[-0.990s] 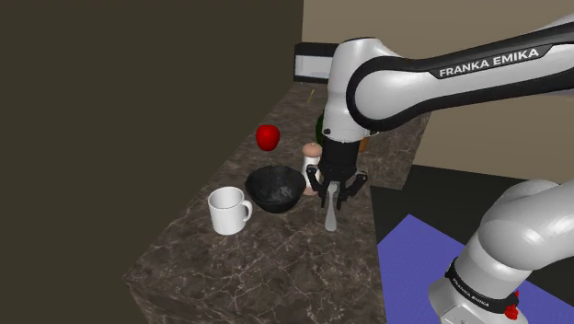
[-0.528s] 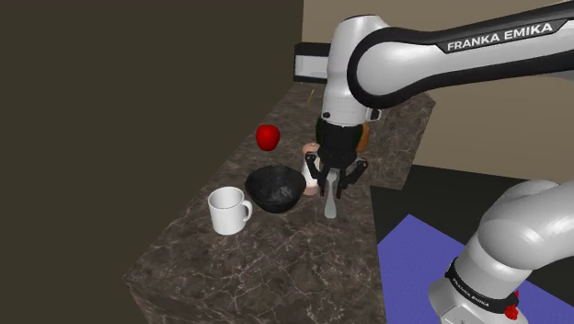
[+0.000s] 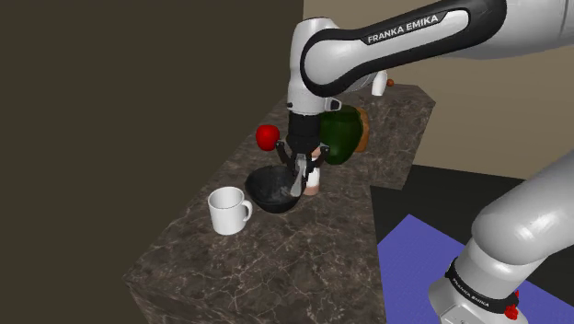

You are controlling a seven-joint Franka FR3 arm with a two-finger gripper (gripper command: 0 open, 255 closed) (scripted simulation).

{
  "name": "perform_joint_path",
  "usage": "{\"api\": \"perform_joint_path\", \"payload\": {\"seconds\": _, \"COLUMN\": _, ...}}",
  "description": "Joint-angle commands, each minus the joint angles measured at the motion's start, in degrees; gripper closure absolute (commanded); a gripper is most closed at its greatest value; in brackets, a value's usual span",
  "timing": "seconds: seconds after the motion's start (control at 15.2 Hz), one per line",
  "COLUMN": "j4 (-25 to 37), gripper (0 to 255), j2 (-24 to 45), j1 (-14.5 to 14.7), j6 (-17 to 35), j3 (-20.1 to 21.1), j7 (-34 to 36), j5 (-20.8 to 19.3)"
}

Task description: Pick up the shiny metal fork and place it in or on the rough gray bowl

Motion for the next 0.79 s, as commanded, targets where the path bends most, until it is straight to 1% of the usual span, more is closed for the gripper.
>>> {"api": "perform_joint_path", "payload": {"seconds": 0.0, "j4": 4.1, "gripper": 255, "j2": 5.2, "j1": -1.4, "j6": 0.8, "j3": 0.9, "j7": 1.1, "j5": -2.8}}
{"api": "perform_joint_path", "payload": {"seconds": 0.2, "j4": 10.8, "gripper": 255, "j2": 13.2, "j1": -2.4, "j6": 1.1, "j3": 2.0, "j7": 3.5, "j5": -7.6}}
{"api": "perform_joint_path", "payload": {"seconds": 0.4, "j4": 17.5, "gripper": 255, "j2": 20.5, "j1": -2.3, "j6": 0.6, "j3": 2.3, "j7": 5.8, "j5": -12.3}}
{"api": "perform_joint_path", "payload": {"seconds": 0.73, "j4": 14.7, "gripper": 255, "j2": 21.7, "j1": -1.9, "j6": 4.3, "j3": 2.2, "j7": 5.9, "j5": -12.9}}
